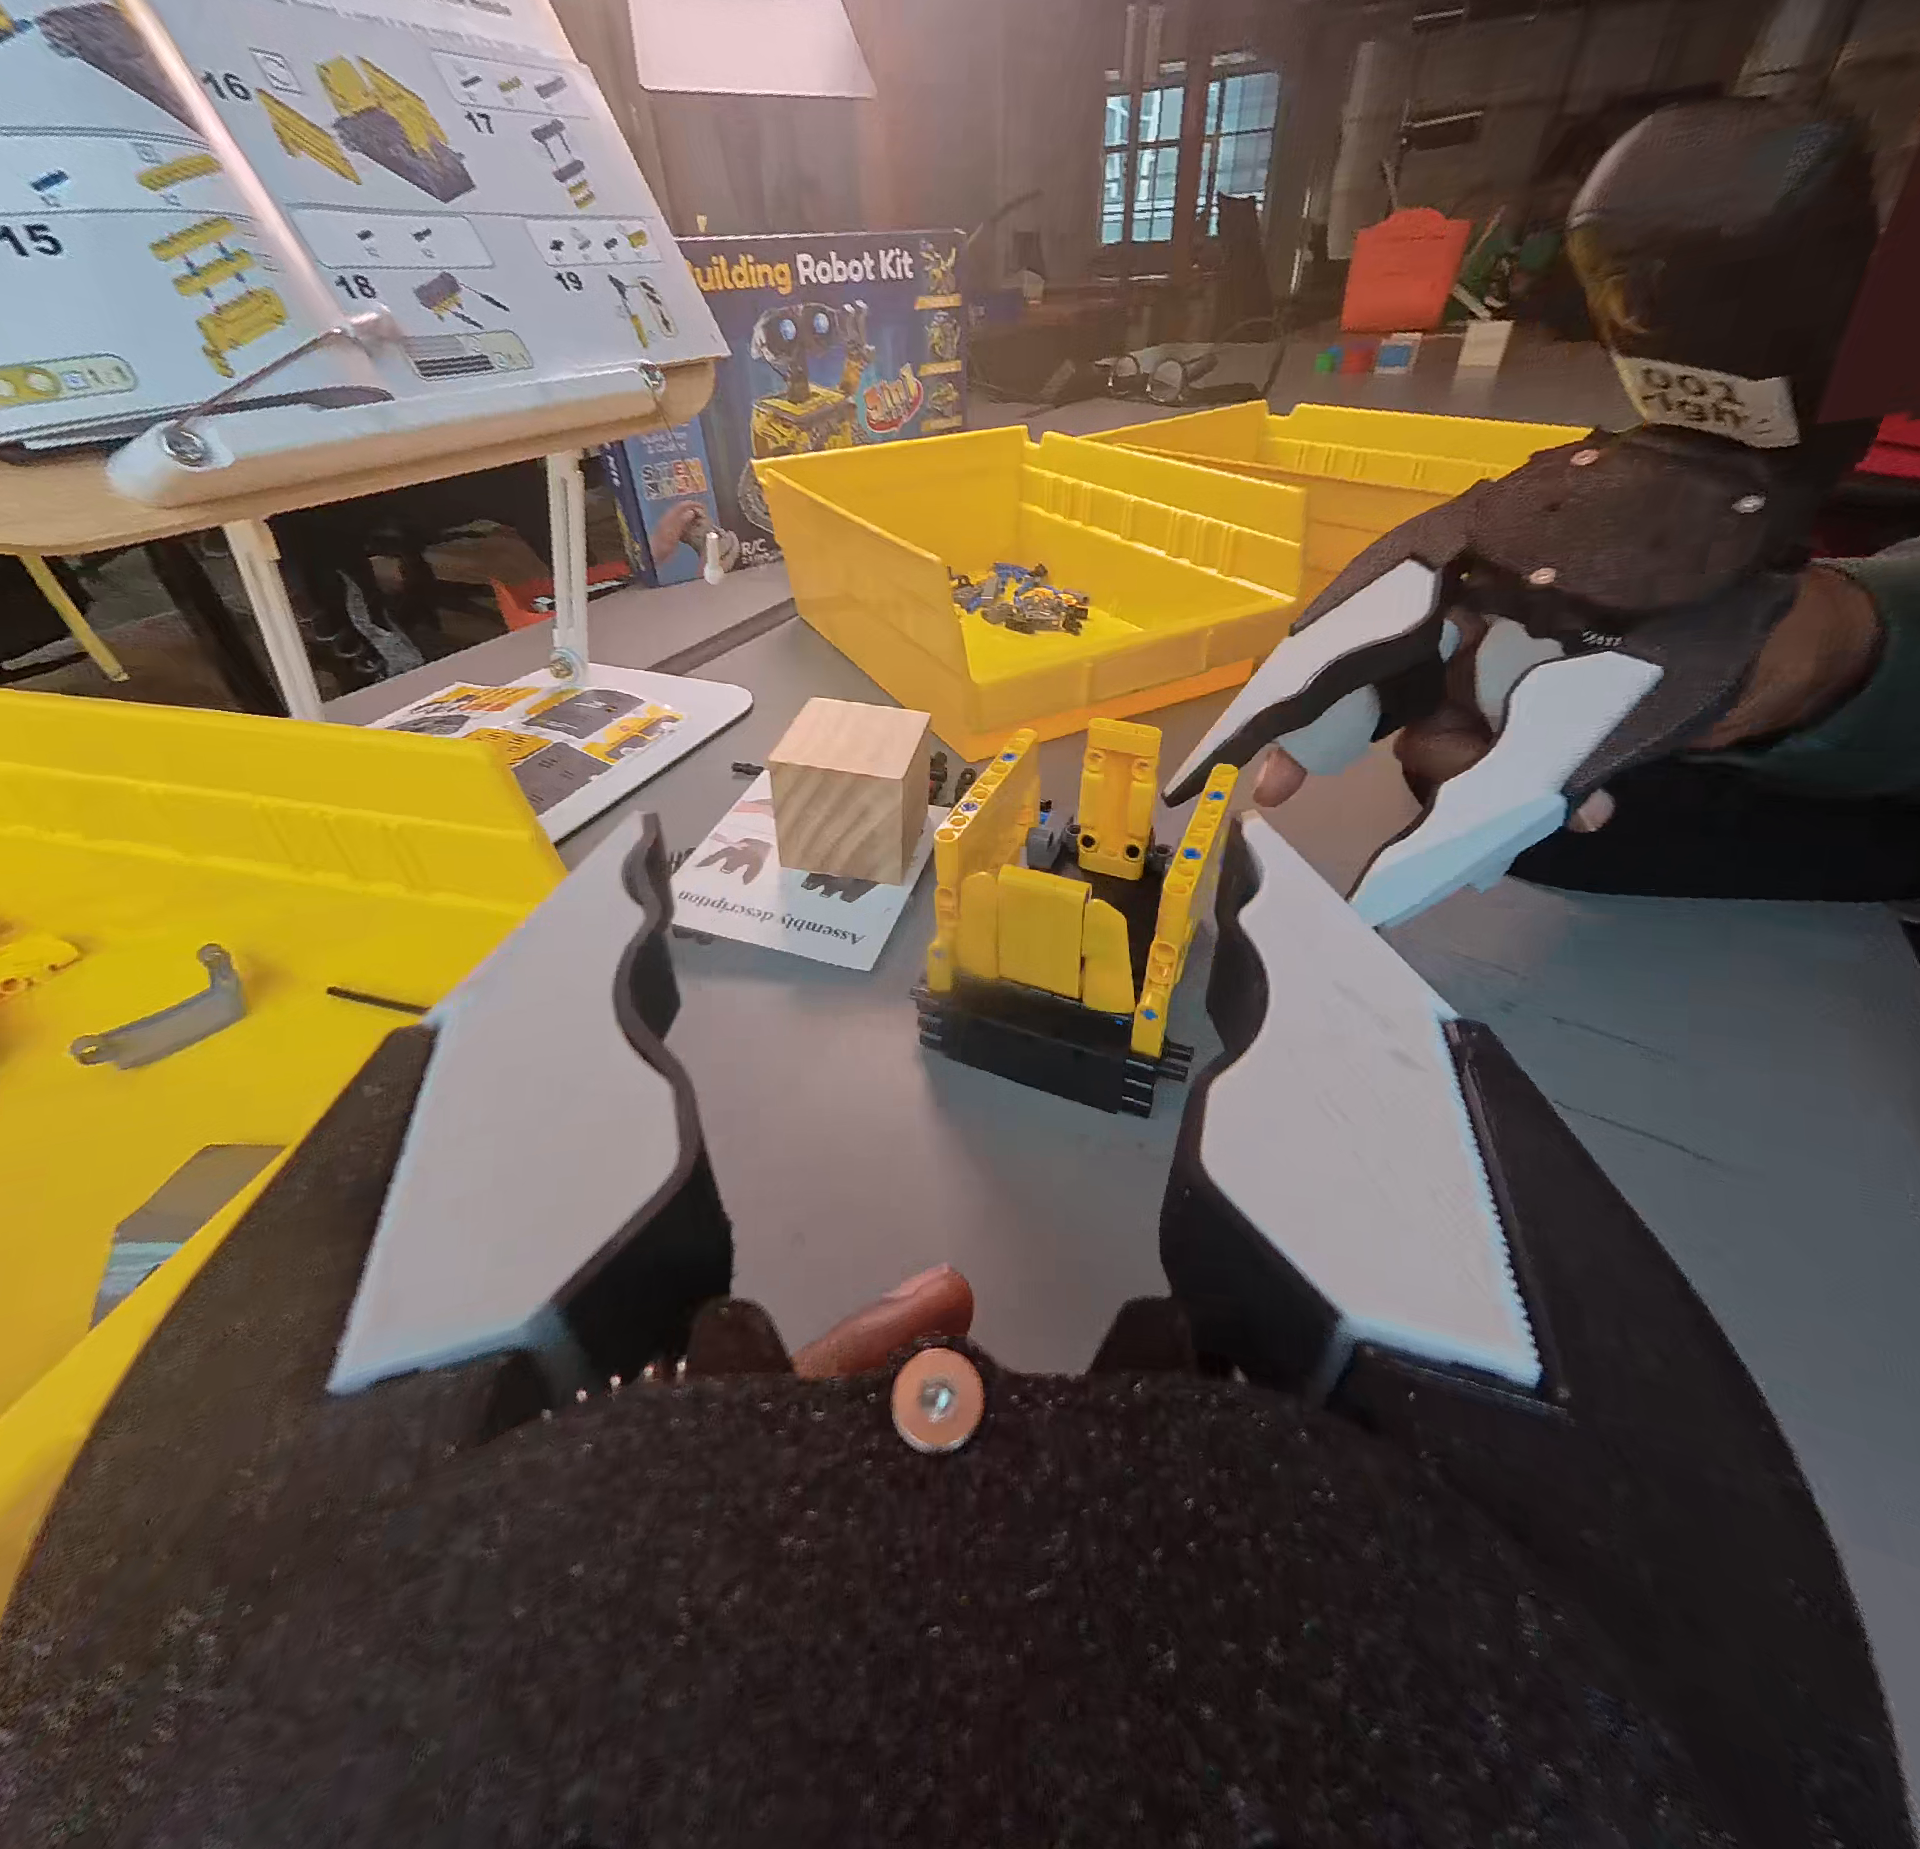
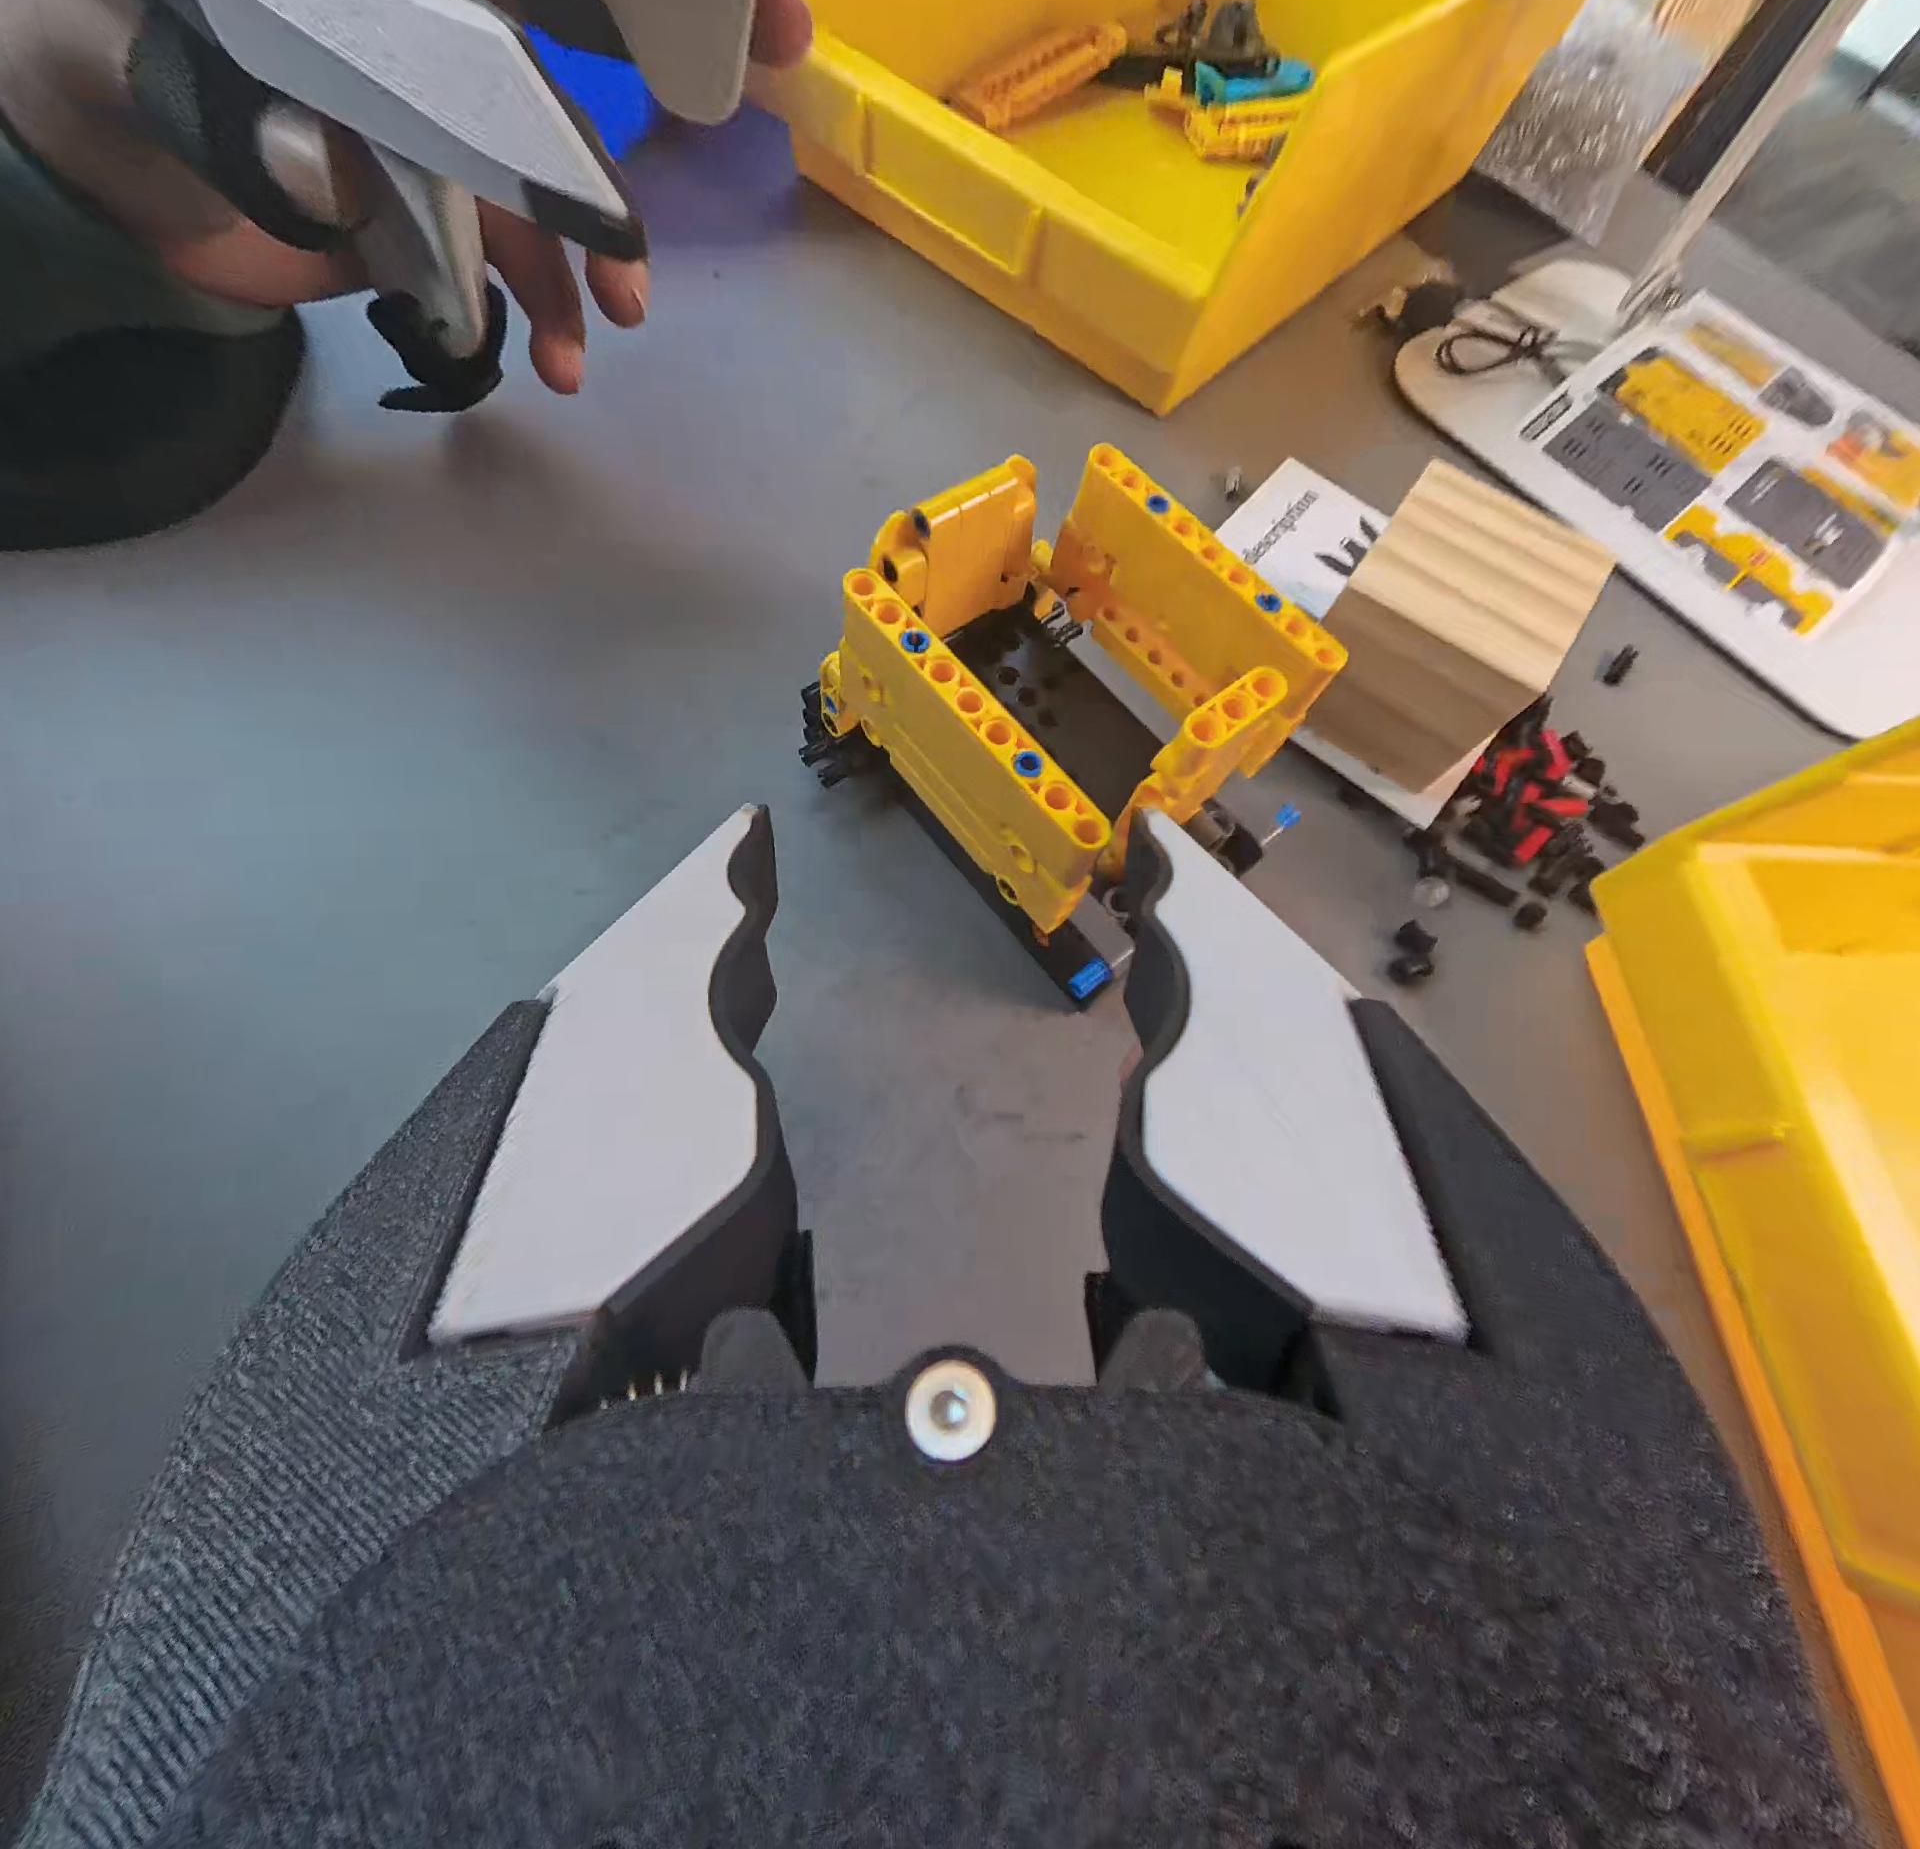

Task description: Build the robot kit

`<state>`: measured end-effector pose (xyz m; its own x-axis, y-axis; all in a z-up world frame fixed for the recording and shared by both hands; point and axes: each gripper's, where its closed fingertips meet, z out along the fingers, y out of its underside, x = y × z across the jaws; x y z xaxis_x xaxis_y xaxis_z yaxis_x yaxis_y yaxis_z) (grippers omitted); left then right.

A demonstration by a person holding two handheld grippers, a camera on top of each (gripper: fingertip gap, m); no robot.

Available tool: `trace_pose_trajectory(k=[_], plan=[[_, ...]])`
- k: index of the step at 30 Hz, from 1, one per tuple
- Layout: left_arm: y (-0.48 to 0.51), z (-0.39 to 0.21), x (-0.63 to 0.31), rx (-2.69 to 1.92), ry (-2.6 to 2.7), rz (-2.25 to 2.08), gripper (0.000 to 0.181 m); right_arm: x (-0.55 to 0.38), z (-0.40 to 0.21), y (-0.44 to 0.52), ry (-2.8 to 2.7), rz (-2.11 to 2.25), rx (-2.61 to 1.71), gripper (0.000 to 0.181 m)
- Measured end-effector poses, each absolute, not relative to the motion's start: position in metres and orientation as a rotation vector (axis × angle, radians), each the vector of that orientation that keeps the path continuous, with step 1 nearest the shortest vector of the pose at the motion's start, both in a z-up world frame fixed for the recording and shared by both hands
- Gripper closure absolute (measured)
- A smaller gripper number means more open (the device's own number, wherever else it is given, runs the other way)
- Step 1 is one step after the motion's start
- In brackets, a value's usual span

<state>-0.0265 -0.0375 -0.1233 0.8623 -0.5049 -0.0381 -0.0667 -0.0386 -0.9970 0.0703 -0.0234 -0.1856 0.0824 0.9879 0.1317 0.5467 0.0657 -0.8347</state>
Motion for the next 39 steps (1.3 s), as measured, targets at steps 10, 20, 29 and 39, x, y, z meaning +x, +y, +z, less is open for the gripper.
trace_pose_trajectory(k=[10, 20, 29, 39], plan=[[-0.025, -0.155, -0.008, -1.721, 0.596, -0.424, 0.065, 0.074, -0.179, 0.013, -1.77, 0.745, -1.344, 0.097], [-0.015, -0.194, 0.012, -1.955, 0.715, -0.53, 0.055, 0.038, -0.208, 0.011, -1.969, 0.938, -1.326, 0.087], [-0.021, -0.206, 0.039, -1.976, 0.895, -0.597, 0.077, 0.029, -0.207, -0.011, -1.964, 0.987, -1.228, 0.092], [-0.03, -0.209, 0.039, -1.945, 0.969, -0.504, 0.096, 0.031, -0.206, -0.019, -1.93, 0.989, -1.203, 0.092]])
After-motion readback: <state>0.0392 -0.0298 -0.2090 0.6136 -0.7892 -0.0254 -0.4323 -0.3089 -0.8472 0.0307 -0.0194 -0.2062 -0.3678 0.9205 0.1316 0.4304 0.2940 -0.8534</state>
